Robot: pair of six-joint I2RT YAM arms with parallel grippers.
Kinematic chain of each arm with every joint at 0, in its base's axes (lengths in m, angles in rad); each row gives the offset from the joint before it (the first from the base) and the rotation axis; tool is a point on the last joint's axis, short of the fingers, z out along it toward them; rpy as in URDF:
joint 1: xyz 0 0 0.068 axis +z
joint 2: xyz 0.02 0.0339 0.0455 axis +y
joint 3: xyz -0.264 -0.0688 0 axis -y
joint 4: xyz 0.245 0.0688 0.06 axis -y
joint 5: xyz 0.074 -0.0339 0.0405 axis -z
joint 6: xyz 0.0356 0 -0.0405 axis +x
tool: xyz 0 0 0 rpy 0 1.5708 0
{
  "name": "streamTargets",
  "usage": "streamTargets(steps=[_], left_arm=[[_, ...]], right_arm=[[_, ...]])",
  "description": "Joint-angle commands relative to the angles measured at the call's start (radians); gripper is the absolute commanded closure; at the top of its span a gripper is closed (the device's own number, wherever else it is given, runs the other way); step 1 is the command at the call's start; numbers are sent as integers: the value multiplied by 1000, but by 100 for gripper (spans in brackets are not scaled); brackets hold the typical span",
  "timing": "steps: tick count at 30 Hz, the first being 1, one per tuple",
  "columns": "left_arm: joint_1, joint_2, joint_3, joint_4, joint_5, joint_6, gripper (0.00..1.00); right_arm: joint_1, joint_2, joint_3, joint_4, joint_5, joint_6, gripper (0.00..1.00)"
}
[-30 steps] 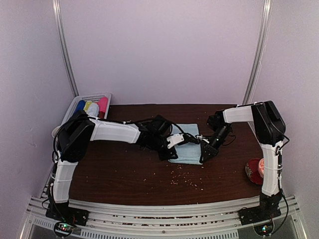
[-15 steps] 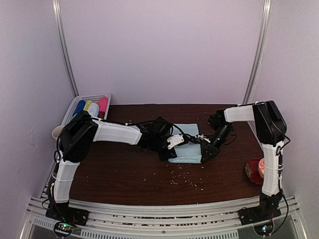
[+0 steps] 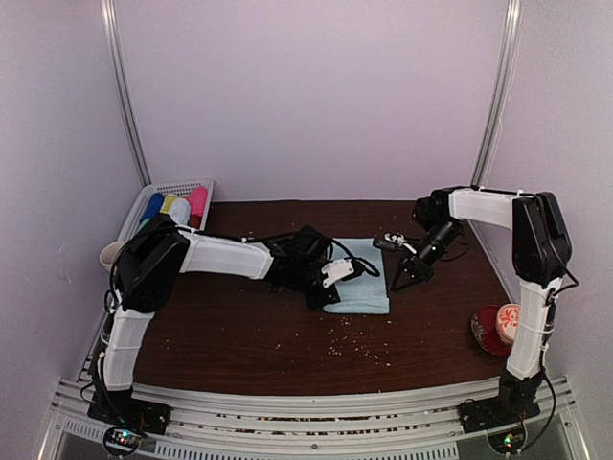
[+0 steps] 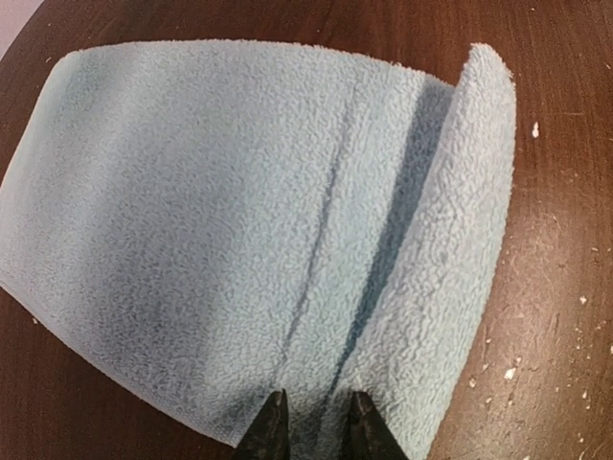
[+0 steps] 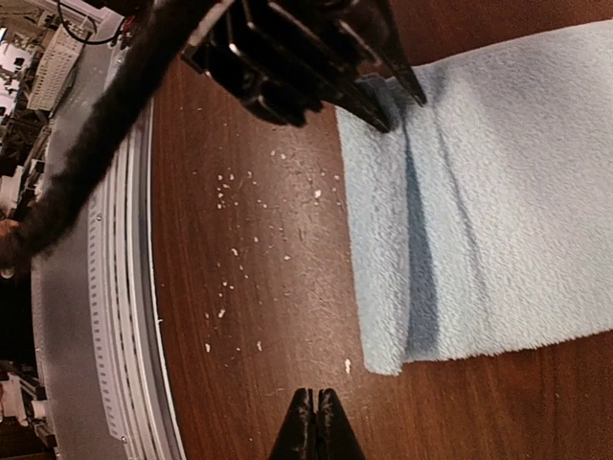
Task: Roll the towels
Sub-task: Roll the towel at the center of the board.
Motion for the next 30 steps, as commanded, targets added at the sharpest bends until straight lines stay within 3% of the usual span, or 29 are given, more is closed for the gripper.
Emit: streamTargets(steps=[1, 8, 30], left_arm=[[2, 33, 5, 2, -30, -2, 79], [2, 25, -17, 14, -32, -5, 81], [1, -21, -95, 88, -24, -15, 83]], right_arm=[[45, 101, 52, -147, -135, -125, 100], [115, 206, 104, -129, -167, -73, 100], [40, 309, 54, 128, -59, 258, 100]])
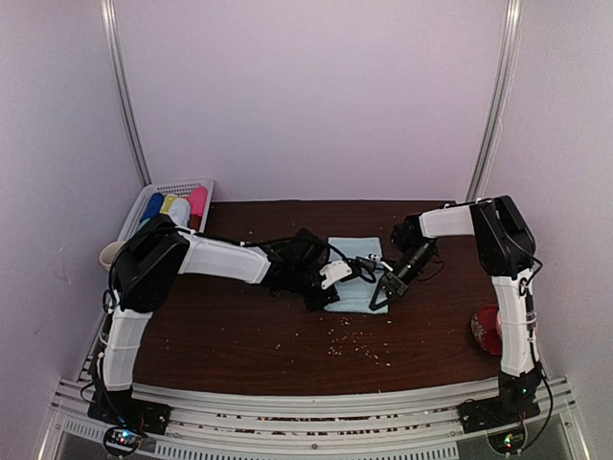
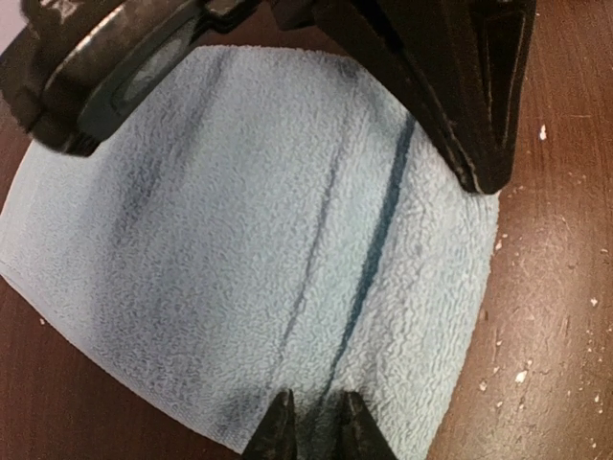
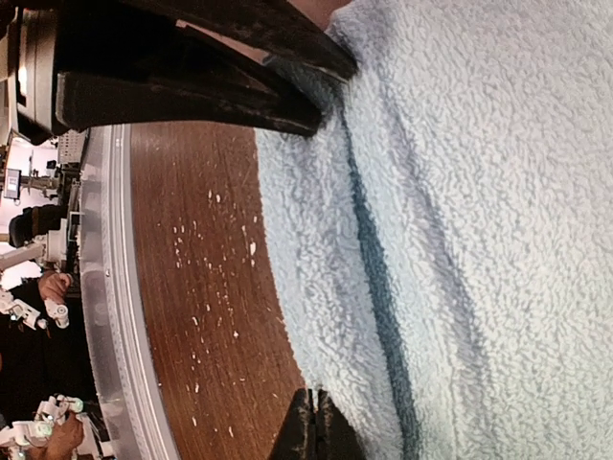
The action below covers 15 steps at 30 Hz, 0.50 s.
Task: Roll the towels
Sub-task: Roll the towel at the center of the board.
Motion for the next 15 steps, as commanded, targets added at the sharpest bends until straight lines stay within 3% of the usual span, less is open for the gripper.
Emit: streamTargets(steps=[1, 6, 15], left_arm=[[0, -8, -30, -9, -18, -11, 83], [0, -19, -41, 7, -42, -13, 80], [1, -182, -203, 231, -149, 27, 50]], right_arm=[[-20, 41, -19, 56, 57, 78, 100], [-35, 81, 2, 6, 26, 52, 100], [-47, 94, 21, -64, -7, -13, 100]])
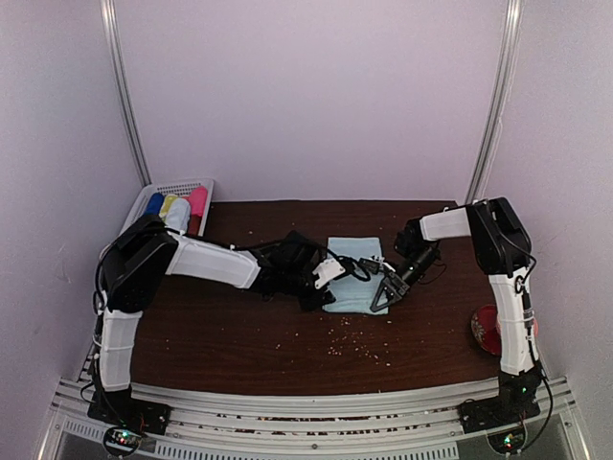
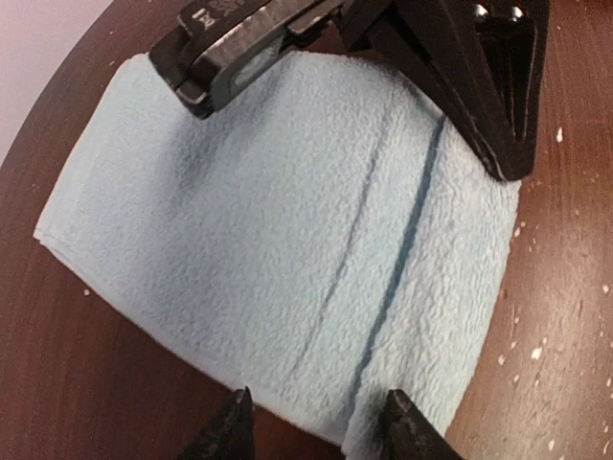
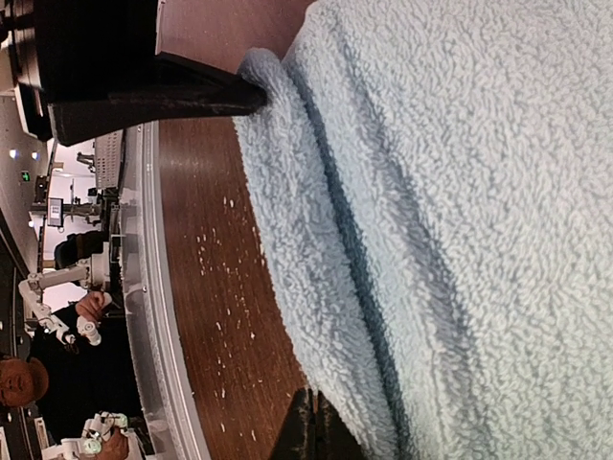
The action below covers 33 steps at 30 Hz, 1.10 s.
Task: Roll the towels
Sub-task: Roll the towel at the center of the board.
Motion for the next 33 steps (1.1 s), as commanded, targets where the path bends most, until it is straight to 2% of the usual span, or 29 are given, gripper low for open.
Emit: streamTargets(steps=[1, 7, 10, 12, 14, 19, 21, 27, 33], left_arm=[[2, -141, -120, 148, -80, 60, 47], [-13, -275, -337, 379, -110, 283, 40], [-56, -325, -493, 548, -110, 432, 39], [-98, -329, -542, 604, -127, 506, 39], [-133, -310, -550, 612, -145, 569, 42], [-200, -215, -542, 682, -246, 706, 60], [-212, -184, -538, 712, -262, 741, 64], [-218, -128, -511, 695, -279, 808, 70], [-204, -53, -457, 674, -313, 830, 70]], right_arm=[[-14, 36, 11, -19, 63, -49, 100], [-15, 35, 20, -46, 47, -68, 100], [-15, 36, 26, -65, 36, -83, 100], [-19, 37, 30, -81, 26, -96, 100], [-21, 37, 35, -94, 20, -102, 100], [-23, 45, 54, -130, 9, -129, 100], [-23, 48, 62, -147, 5, -140, 100], [-23, 43, 81, -170, -2, -155, 100], [-23, 43, 90, -170, 2, -150, 100]])
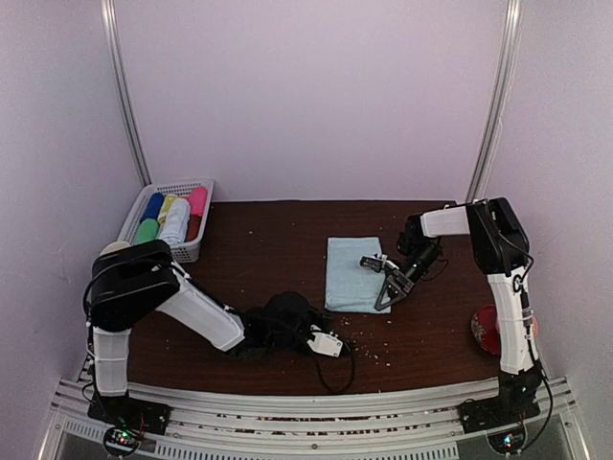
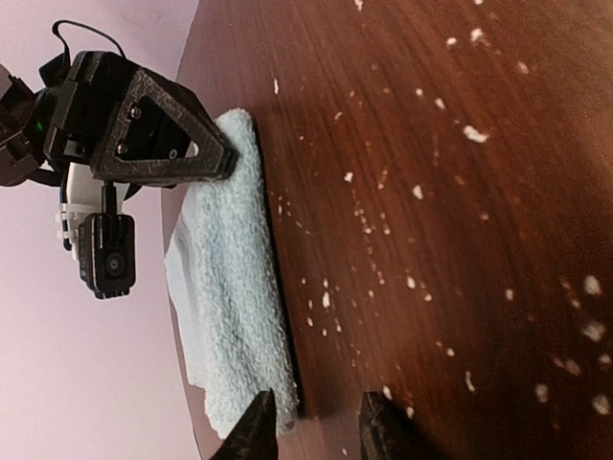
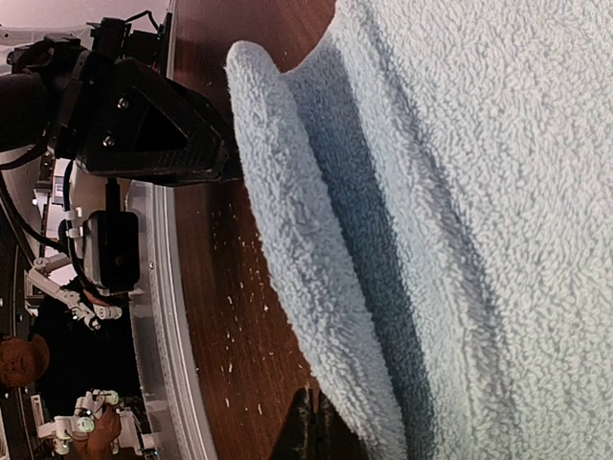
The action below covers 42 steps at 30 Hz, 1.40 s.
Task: Roll the towels
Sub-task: Roll the towel at the center of the board.
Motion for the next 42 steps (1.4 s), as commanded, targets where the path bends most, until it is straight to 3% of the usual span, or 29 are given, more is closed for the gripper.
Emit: streamTargets(steps=[1, 13, 16, 28, 35, 40, 42], left_arm=[[19, 66, 57, 17, -38, 43, 70], [27, 121, 101, 11, -58, 104, 69], [33, 130, 102, 17, -59, 117, 64], [47, 196, 180, -140, -52, 143, 65], [47, 243, 225, -231, -57, 161, 80], [47, 270, 260, -283, -61, 151, 100], [47, 266, 274, -308, -52, 136, 100]], right_arm=[[-5, 14, 23, -18, 5, -14, 100], [-5, 43, 78, -18, -5, 21, 100], [-5, 44, 102, -18, -6, 34, 100], [-13, 82, 121, 61, 40, 125, 100], [-23, 82, 117, 103, 63, 190, 100], [-24, 78, 119, 100, 74, 188, 100], [-24, 71, 125, 89, 82, 173, 100]])
